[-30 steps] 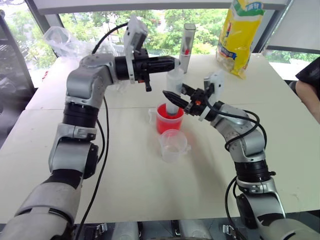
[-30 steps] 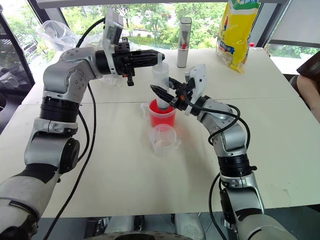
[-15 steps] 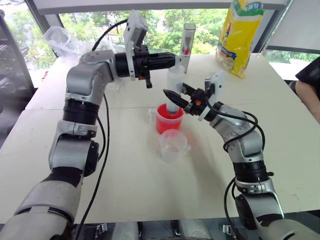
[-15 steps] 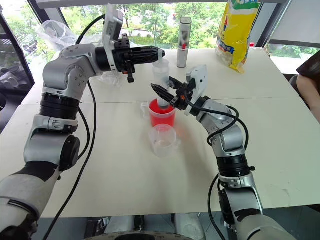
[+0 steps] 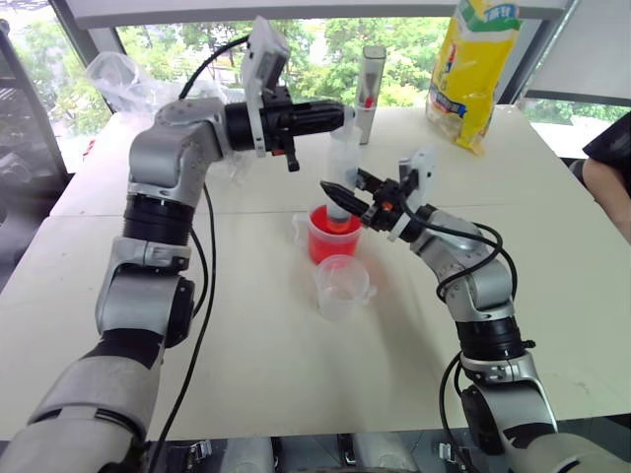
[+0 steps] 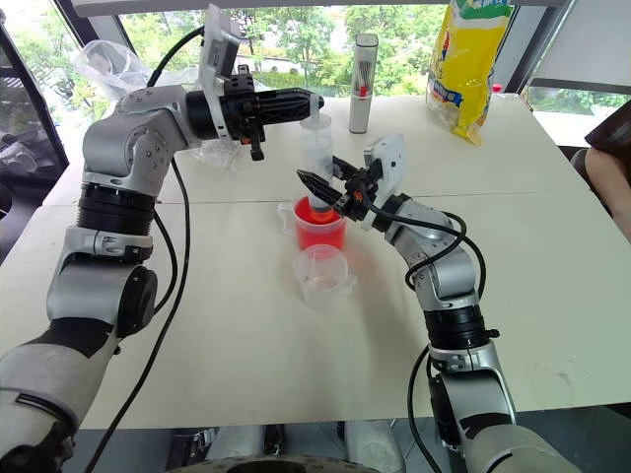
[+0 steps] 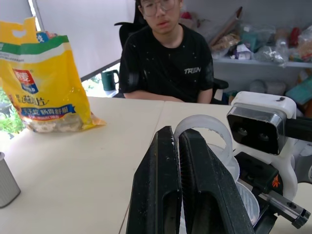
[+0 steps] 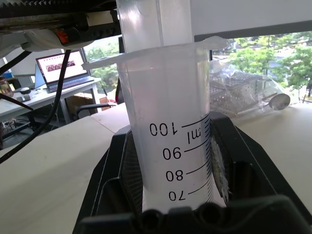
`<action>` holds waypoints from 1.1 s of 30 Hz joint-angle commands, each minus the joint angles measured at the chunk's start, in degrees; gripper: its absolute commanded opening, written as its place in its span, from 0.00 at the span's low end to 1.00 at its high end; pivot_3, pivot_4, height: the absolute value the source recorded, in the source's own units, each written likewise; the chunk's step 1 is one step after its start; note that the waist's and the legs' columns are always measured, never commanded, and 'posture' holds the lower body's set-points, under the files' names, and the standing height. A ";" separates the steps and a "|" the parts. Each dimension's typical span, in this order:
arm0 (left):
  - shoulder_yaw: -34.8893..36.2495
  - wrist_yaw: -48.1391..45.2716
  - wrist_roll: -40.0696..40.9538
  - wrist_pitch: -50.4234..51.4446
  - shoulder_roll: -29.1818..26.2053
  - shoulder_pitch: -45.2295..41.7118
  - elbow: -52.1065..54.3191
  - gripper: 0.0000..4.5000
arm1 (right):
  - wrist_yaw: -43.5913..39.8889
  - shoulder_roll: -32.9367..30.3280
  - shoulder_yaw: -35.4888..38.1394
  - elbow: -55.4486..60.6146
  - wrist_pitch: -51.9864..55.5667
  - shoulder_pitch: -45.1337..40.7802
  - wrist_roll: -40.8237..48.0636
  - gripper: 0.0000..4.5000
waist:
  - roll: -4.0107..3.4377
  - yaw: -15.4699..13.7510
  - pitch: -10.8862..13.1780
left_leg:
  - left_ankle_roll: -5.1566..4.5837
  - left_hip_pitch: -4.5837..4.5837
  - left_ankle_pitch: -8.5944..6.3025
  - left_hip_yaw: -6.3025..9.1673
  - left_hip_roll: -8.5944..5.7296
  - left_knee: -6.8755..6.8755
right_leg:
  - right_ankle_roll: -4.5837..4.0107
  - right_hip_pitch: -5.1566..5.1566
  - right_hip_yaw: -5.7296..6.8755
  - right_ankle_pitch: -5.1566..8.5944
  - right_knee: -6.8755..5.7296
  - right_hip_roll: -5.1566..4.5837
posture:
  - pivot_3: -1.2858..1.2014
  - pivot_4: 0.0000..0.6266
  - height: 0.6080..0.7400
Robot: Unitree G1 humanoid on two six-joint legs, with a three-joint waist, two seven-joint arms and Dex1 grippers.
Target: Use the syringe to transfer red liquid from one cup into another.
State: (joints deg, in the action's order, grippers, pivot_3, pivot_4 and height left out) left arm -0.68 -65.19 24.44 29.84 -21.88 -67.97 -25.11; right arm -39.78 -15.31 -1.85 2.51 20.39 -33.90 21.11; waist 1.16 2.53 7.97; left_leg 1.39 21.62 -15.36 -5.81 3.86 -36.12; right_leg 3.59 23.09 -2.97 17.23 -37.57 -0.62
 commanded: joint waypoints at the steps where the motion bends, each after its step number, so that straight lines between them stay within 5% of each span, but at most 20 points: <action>1: 4.13 1.71 2.51 -1.72 -0.41 -3.80 3.51 0.01 | -2.35 0.40 -3.64 1.32 0.71 0.53 -0.01 0.33 | 0.00 0.01 0.00 | 0.00 0.00 0.00 0.00 0.00 0.00 | 0.00 0.00 0.00 0.00 0.00 0.00 | 0.52 0.24 1.00; 6: 3.21 1.70 1.70 -0.95 -1.35 -1.93 4.73 0.07 | -2.13 0.10 -2.83 2.51 1.34 -0.57 0.59 0.33 | 0.00 0.02 0.00 | 0.00 0.00 0.00 0.00 0.00 0.00 | 0.00 0.00 0.00 0.00 0.00 0.00 | 0.52 0.24 1.00; 15: 3.33 2.09 1.44 -0.78 -3.70 1.77 7.01 0.96 | -1.75 -0.70 -1.66 4.51 2.06 -2.90 1.15 0.33 | 0.00 0.01 0.00 | 0.01 -0.01 0.00 0.00 0.01 0.00 | 0.00 0.00 0.00 0.00 -0.02 0.00 | 0.52 0.24 1.00; 33: 9.96 5.17 3.62 2.92 -15.04 10.55 11.00 0.98 | -0.65 -4.09 2.72 4.58 3.32 -6.82 2.34 0.33 | 0.00 -0.13 0.00 | 0.04 -0.03 0.02 -0.02 0.02 -0.01 | 0.00 0.01 0.00 0.00 -0.08 -0.06 | 0.52 0.24 1.00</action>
State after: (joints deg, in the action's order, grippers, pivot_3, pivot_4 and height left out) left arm 7.76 -60.58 26.78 32.40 -36.05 -56.71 -16.67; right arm -40.73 -18.81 -1.35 4.40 23.55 -38.89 21.74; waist 1.17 2.41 7.97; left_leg 1.44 21.61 -15.33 -5.82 3.88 -36.13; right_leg 3.59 23.10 -2.97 17.23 -37.65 -0.69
